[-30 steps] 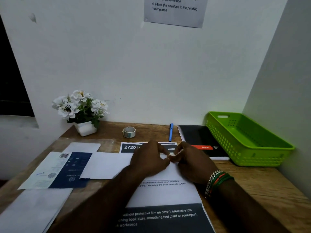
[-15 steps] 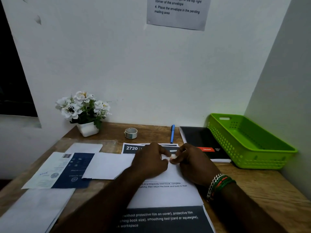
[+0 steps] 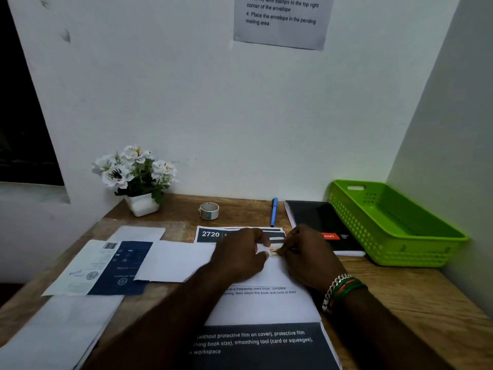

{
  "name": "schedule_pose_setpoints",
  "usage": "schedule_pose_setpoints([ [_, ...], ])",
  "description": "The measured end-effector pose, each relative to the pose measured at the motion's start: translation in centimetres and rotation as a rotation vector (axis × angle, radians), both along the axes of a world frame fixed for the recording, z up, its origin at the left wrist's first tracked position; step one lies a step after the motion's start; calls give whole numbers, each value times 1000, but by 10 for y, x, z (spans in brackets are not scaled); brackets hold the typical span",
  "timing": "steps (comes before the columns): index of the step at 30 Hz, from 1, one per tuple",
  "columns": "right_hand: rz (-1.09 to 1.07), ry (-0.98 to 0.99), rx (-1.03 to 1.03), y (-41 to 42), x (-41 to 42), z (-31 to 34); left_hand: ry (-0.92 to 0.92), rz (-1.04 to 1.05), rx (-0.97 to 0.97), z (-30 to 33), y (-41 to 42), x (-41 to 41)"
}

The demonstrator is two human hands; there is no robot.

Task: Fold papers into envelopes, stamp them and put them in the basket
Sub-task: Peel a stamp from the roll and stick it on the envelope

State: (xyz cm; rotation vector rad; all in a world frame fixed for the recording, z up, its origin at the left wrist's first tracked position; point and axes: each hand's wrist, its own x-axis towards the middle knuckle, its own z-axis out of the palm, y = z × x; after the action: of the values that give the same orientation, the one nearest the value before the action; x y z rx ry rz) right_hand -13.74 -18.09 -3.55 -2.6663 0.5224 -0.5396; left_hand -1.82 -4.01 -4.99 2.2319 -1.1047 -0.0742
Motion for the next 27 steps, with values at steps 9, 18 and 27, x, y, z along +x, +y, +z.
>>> schedule_pose_setpoints([
  [9,47,-5,15,4,-2,1,54,-14,-10,6,4,-4],
  [18,-99,-12,220,13,-26,33,42,471,-101,46,119,23],
  [27,-228,52,306,36,-23,4,110,669,116,22,154,9],
])
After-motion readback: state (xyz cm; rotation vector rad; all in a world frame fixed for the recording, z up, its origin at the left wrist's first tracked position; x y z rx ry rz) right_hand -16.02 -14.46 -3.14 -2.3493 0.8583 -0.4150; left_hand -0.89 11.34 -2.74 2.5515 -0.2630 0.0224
